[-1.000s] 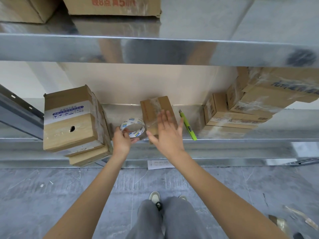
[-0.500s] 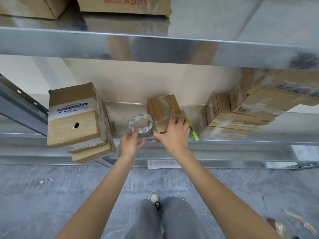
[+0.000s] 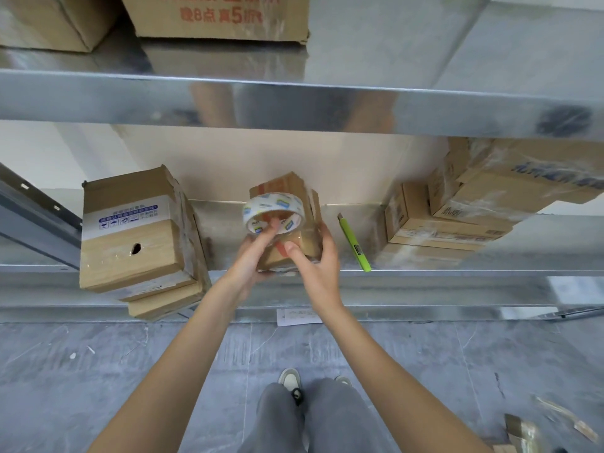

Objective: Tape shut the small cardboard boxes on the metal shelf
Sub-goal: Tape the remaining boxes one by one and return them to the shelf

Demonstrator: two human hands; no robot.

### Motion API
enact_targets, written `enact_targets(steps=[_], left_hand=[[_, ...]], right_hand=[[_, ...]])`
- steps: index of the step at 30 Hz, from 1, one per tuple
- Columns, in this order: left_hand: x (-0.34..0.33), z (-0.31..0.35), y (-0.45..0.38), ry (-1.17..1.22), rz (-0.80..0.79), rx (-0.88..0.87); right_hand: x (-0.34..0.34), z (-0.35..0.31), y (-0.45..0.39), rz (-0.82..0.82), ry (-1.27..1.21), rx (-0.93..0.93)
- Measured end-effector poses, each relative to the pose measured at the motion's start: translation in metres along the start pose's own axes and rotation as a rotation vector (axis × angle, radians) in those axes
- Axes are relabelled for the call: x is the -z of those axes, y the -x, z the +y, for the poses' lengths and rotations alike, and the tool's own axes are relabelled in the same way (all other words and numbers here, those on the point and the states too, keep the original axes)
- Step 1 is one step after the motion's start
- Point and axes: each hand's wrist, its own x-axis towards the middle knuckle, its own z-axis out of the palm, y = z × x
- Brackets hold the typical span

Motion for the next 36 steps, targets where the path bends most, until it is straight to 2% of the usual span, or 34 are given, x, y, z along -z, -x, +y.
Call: enact_targets(steps=[4,7,12,16,18,22,26,32,36], left_hand=[[-0.017,0.010,-0.007,-0.165,0.022,-0.059],[-0.030,0.007,-0.021,-0.240,0.086,-0.151],[-0.046,-0.005,-0.038,-0.362,0.210,-0.230],[-0.055,-0.002,-0.036,-0.619,0.289,-0.587],[-0.055,0.001,-0.032,-0.711,0.292,-0.685],[-0.024,0.011,-0.023,-0.683,0.327,-0.729],[0.009,0.016,-0.014,-0.759,0.395,-0.790],[0.030,0.016,-0.022,-0.942,0.473,-0.683],[0.030,0.009,-0.031,-0.848,0.453,-0.636]], right_hand=[[0.007,0.017,-0.002,0.003,-0.202,-0.103],[0.011,0.023,-0.005,-0.012,-0.099,-0.120],[0.020,0.025,-0.011,-0.005,0.100,-0.014],[0.017,0.021,-0.017,-0.025,0.111,-0.009],[0.014,0.020,-0.017,-0.003,0.098,-0.021],[0.009,0.018,-0.018,-0.034,0.000,-0.040],[0.009,0.021,-0.020,-0.044,0.092,-0.019],[0.009,0.026,-0.022,-0.042,0.058,-0.023],[0.009,0.027,-0.022,-0.036,0.075,-0.013]])
